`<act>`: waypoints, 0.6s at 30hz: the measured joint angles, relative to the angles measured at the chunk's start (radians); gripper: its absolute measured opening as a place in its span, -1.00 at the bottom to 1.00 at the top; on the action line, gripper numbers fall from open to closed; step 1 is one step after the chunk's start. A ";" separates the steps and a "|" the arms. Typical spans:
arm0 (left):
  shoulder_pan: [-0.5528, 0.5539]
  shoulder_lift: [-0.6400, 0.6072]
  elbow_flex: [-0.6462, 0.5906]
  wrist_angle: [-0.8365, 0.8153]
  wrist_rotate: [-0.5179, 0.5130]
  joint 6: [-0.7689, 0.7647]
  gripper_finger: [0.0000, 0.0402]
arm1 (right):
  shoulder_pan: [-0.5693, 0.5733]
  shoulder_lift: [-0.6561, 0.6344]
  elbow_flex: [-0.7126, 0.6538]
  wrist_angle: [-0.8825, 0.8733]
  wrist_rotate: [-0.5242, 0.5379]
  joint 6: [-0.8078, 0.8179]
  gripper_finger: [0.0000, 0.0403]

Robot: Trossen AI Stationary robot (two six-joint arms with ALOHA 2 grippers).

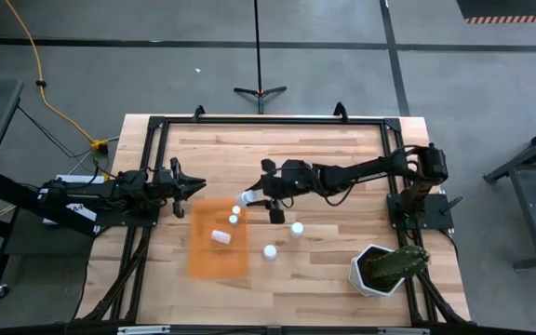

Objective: Pick and place pill bottles into a basket
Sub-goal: Put the top white pill bottle into the orange bin

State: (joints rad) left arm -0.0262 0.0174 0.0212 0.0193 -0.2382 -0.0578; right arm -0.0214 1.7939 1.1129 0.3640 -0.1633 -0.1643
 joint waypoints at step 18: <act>0.000 0.000 0.000 0.000 -0.001 0.000 -0.56 | 0.159 0.235 0.263 -0.298 -0.039 -0.036 -0.19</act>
State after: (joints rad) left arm -0.0264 0.0172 0.0212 0.0196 -0.2390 -0.0578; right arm 0.1378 2.0286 1.3761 0.0656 -0.2023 -0.2007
